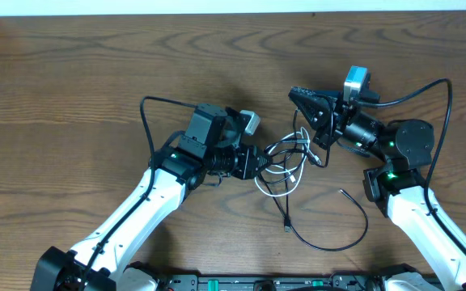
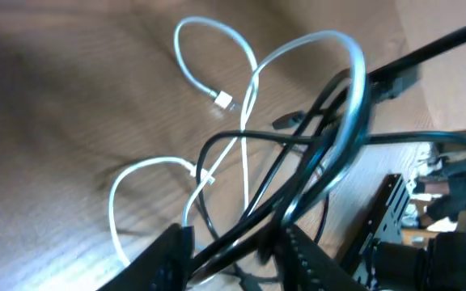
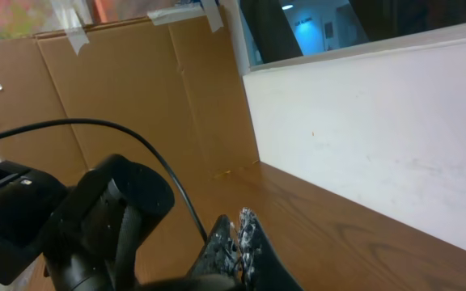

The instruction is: Untangle cables

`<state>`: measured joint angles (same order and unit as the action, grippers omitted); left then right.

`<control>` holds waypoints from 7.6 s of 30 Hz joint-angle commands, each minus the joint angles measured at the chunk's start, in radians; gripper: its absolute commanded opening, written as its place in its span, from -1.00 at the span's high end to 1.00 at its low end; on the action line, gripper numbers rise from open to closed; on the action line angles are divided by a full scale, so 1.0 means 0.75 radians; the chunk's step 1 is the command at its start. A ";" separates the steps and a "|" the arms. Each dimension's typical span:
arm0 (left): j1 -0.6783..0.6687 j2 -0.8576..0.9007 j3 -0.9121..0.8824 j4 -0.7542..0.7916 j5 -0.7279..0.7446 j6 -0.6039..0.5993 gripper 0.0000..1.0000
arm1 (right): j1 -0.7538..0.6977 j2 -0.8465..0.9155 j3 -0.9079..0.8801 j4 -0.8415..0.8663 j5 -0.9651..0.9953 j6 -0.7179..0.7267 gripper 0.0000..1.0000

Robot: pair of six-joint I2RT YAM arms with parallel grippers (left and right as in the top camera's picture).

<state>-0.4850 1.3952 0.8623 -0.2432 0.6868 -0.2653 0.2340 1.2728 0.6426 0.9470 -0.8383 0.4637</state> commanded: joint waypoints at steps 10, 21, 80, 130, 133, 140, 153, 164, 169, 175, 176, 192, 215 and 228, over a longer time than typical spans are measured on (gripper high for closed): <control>0.008 0.002 0.008 0.093 0.071 -0.003 0.85 | 0.002 -0.015 0.015 -0.050 0.012 0.014 0.98; 0.247 -0.020 0.008 0.091 0.046 -0.002 0.85 | -0.078 -0.014 0.015 -1.429 0.905 -0.136 0.98; 0.035 -0.255 0.023 -0.133 -0.966 -0.002 0.85 | -0.047 -0.014 0.015 -1.508 1.579 0.209 0.98; 0.106 0.009 0.022 0.281 0.024 -0.141 -0.41 | -0.307 -0.014 0.015 -1.086 -0.460 -0.411 0.98; 0.104 0.024 0.022 0.316 0.058 -0.141 -0.41 | -0.293 -0.014 0.015 -0.985 -0.593 -0.410 0.98; 0.103 0.029 0.022 0.358 0.058 -0.142 -0.41 | -0.284 -0.014 0.015 -0.839 -0.804 -0.345 0.98; 0.097 0.030 0.022 0.403 0.063 -0.146 -0.42 | -0.129 -0.014 0.015 -0.699 -0.961 -0.345 0.98; 0.098 0.030 0.022 0.588 0.368 -0.187 -0.43 | -0.063 -0.014 0.015 -0.654 -0.955 -0.345 0.98; 0.097 0.030 0.022 0.588 0.430 -0.186 -0.42 | -0.052 -0.014 0.015 -0.649 -0.956 -0.345 0.98; 0.097 0.031 0.022 0.644 0.430 -0.181 -0.42 | -0.045 -0.014 0.015 -0.648 -0.956 -0.345 0.98; 0.097 0.032 0.022 0.647 0.430 -0.181 -0.42 | -0.045 -0.014 0.015 -0.648 -0.956 -0.345 0.98; 0.051 0.169 0.022 0.747 0.283 -0.161 0.35 | -0.046 -0.014 0.015 -0.649 -0.945 -0.345 0.98; 0.264 0.163 0.023 0.362 0.283 -0.184 0.85 | -0.122 -0.012 0.015 -1.672 1.306 -0.170 0.42; 0.196 0.097 0.023 1.091 0.461 -0.631 0.85 | -0.013 -0.011 0.015 -1.352 0.032 -0.665 0.22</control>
<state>-0.3069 1.5059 0.8623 0.5194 1.0122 -0.6613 0.1947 1.2675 0.6514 -0.0689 -0.6895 0.0628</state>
